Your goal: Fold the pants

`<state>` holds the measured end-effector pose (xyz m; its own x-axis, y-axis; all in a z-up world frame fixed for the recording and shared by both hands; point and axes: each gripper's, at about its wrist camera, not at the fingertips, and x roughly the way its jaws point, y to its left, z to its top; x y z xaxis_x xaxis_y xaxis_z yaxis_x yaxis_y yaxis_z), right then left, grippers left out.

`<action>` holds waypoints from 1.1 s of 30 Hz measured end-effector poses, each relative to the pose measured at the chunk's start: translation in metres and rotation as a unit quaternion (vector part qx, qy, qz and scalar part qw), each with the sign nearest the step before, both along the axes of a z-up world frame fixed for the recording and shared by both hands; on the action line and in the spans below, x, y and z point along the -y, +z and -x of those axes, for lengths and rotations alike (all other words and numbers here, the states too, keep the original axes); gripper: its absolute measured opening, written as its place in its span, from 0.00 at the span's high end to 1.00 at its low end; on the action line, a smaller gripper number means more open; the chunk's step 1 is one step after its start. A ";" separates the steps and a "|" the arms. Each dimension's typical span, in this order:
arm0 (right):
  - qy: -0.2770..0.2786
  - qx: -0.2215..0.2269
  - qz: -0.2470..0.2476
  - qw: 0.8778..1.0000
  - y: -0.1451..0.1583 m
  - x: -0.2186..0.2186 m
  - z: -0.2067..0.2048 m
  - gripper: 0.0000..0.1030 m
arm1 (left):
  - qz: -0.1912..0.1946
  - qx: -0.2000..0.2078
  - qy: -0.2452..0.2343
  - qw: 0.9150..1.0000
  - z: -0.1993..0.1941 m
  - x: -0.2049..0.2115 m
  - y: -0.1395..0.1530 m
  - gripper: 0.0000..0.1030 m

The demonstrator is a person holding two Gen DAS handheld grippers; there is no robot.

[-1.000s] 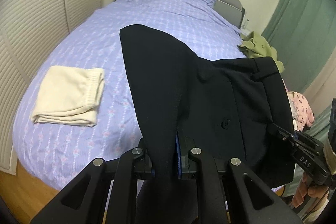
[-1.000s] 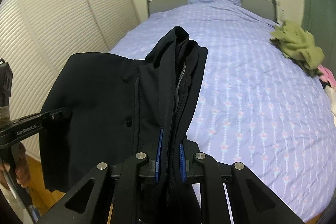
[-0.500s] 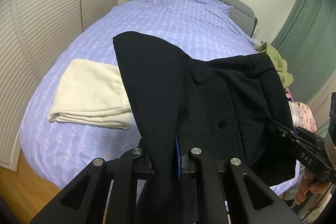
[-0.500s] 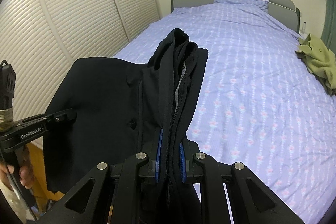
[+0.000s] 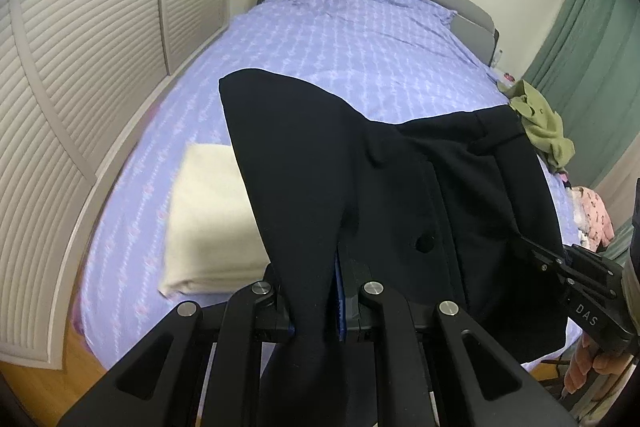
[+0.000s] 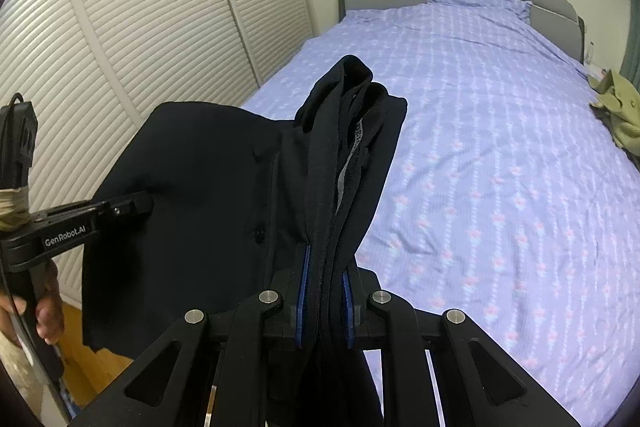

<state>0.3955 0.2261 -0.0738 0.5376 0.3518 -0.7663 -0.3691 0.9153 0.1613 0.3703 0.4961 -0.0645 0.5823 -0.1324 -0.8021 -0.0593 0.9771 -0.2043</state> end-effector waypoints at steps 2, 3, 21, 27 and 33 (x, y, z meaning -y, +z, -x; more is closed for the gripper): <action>0.004 0.001 0.002 1.000 -0.004 -0.015 -0.008 0.86 | 0.002 0.001 0.002 1.000 -0.006 -0.014 -0.004 0.86; 0.005 0.000 0.002 1.000 -0.006 -0.021 -0.011 0.86 | 0.003 0.000 0.002 1.000 -0.011 -0.025 -0.007 0.86; 0.027 -0.066 0.046 0.996 -0.089 -0.094 -0.122 0.86 | 0.022 -0.069 -0.022 0.997 -0.146 -0.123 -0.103 0.86; 0.017 -0.106 0.078 0.991 -0.131 -0.092 -0.138 0.86 | 0.000 -0.135 -0.030 0.990 -0.178 -0.121 -0.157 0.86; -0.004 -0.153 0.081 0.985 -0.163 -0.071 -0.142 0.85 | -0.012 -0.173 -0.022 0.985 -0.176 -0.127 -0.181 0.81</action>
<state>0.5373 0.2967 -0.2370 0.2749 0.2090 -0.9385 -0.3182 0.9409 0.1163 0.5462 0.6234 -0.2458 0.2687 -0.1299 -0.9544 -0.0784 0.9846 -0.1561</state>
